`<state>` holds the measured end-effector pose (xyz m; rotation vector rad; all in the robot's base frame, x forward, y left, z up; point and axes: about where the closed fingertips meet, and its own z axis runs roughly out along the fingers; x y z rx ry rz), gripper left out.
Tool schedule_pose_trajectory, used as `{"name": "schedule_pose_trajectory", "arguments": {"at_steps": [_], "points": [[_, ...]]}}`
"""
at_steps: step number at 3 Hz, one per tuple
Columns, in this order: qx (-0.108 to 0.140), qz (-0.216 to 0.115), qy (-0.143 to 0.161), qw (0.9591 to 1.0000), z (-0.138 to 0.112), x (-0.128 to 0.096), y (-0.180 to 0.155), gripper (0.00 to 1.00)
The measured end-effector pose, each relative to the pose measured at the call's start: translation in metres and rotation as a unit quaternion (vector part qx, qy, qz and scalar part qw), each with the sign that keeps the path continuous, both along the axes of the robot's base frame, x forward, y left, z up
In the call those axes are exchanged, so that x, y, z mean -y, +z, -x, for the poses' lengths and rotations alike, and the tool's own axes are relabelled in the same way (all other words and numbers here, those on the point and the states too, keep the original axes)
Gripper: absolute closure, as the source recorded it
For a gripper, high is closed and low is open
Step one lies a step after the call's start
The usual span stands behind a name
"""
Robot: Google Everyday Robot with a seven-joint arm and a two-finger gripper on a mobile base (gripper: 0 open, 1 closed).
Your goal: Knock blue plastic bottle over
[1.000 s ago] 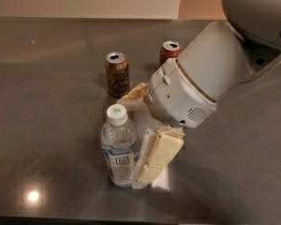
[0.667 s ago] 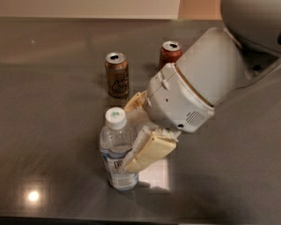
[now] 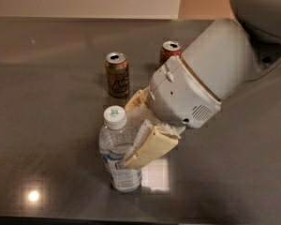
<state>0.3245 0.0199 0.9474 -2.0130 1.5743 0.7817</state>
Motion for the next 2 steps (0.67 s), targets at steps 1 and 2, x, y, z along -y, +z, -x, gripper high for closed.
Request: {"name": "schedule_pose_trajectory", "arguments": {"at_steps": [1,2], "points": [[0.022,0.027,-0.026,0.9991,-0.014,0.022,0.027,1.00],[0.041,0.088,-0.054,0.9938,-0.036,0.052,0.048,1.00]]}}
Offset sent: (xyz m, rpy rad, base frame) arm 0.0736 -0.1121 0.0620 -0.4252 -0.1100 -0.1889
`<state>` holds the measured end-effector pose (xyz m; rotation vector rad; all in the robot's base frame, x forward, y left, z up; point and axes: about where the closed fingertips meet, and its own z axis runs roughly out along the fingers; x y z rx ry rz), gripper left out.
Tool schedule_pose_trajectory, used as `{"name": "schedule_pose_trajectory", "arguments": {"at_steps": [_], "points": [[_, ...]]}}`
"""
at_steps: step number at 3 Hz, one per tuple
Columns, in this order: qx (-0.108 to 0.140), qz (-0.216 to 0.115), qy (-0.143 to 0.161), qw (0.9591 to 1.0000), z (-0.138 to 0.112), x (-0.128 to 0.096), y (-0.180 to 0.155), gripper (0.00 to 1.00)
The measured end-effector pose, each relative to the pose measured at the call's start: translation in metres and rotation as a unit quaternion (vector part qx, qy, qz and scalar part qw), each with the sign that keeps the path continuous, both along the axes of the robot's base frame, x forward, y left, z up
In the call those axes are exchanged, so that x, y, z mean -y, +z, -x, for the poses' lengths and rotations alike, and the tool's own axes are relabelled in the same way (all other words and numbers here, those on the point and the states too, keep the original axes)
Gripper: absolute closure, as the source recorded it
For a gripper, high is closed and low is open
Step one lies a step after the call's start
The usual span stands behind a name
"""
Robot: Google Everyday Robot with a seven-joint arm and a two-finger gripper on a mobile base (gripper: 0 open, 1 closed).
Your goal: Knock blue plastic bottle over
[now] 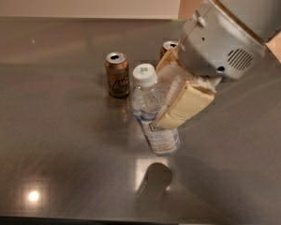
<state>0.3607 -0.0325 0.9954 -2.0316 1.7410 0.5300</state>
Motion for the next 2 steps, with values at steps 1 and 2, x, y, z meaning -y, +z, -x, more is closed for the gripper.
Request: {"name": "schedule_pose_trajectory", "arguments": {"at_steps": [1,2], "points": [[0.017,0.085,-0.020,0.9961,-0.022,0.028,0.006,1.00],[0.037,0.165,-0.041,0.9848,-0.049,0.055,-0.006,1.00]]}}
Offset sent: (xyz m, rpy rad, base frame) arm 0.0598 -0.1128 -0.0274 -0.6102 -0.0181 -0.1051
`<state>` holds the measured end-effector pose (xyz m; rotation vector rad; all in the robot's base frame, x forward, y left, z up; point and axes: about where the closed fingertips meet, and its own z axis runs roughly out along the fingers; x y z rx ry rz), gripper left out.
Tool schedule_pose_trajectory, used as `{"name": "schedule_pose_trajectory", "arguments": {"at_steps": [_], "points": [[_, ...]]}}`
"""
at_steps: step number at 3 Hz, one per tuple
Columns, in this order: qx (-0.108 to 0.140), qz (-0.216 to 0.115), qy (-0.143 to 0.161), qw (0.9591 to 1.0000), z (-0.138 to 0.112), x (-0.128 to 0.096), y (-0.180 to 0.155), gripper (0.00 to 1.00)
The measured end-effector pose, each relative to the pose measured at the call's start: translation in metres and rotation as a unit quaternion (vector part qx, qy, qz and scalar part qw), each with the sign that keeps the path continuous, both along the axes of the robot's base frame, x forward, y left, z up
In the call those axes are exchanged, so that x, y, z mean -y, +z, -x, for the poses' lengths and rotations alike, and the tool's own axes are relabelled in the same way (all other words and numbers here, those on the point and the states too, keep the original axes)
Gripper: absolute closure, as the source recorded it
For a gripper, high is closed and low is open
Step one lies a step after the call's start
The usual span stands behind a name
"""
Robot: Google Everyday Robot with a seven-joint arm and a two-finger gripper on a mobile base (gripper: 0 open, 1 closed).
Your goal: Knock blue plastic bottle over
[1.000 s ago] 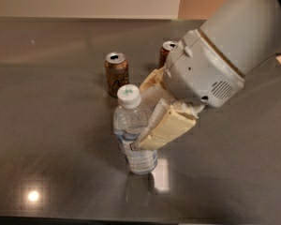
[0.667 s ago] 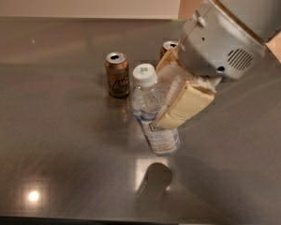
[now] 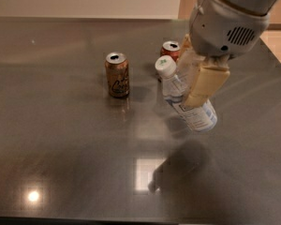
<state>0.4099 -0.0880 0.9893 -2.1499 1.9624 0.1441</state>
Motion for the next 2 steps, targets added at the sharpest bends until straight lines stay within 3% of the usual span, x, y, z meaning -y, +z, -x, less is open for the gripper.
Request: {"name": "schedule_pose_trajectory", "arguments": {"at_steps": [1,2], "points": [[0.010,0.066,-0.012,0.9977,-0.019,0.022,-0.021,1.00],[0.013,0.128,-0.010,0.9916,-0.028,0.038,-0.045,1.00]]}}
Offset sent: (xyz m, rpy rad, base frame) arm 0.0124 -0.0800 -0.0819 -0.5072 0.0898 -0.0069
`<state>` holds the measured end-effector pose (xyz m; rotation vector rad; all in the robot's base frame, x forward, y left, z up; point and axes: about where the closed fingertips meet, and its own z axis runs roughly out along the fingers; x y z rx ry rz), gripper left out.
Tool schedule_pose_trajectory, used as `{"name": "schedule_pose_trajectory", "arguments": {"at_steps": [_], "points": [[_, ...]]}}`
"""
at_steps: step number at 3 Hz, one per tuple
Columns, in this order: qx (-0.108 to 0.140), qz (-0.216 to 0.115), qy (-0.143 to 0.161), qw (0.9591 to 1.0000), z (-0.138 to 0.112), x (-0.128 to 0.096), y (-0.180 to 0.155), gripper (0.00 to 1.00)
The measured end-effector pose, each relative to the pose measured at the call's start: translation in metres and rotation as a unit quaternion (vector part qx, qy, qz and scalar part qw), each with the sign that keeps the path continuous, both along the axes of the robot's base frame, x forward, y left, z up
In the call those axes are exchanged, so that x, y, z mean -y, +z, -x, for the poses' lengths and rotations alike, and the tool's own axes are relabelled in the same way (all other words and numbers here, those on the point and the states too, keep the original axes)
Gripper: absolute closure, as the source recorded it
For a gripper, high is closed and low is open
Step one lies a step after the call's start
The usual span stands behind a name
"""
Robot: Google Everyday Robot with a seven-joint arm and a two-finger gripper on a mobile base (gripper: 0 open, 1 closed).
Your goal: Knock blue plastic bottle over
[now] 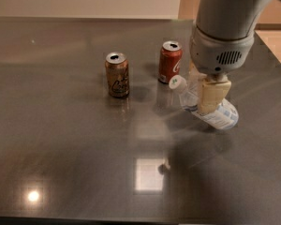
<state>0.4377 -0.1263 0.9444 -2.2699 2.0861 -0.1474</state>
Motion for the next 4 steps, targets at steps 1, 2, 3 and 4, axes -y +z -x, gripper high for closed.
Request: {"name": "schedule_pose_trajectory", "arguments": {"at_steps": [1,2,3,4], "points": [[-0.009,0.061,0.014,0.9980,0.000,0.013,-0.026,0.82],[-0.022,0.098,0.028,0.9946,0.004,0.018,-0.048,0.59],[-0.034,0.115,0.044,0.9918,0.011,0.015,-0.065,0.35],[-0.043,0.121,0.052,0.9903,0.018,0.011,-0.075,0.13]]}}
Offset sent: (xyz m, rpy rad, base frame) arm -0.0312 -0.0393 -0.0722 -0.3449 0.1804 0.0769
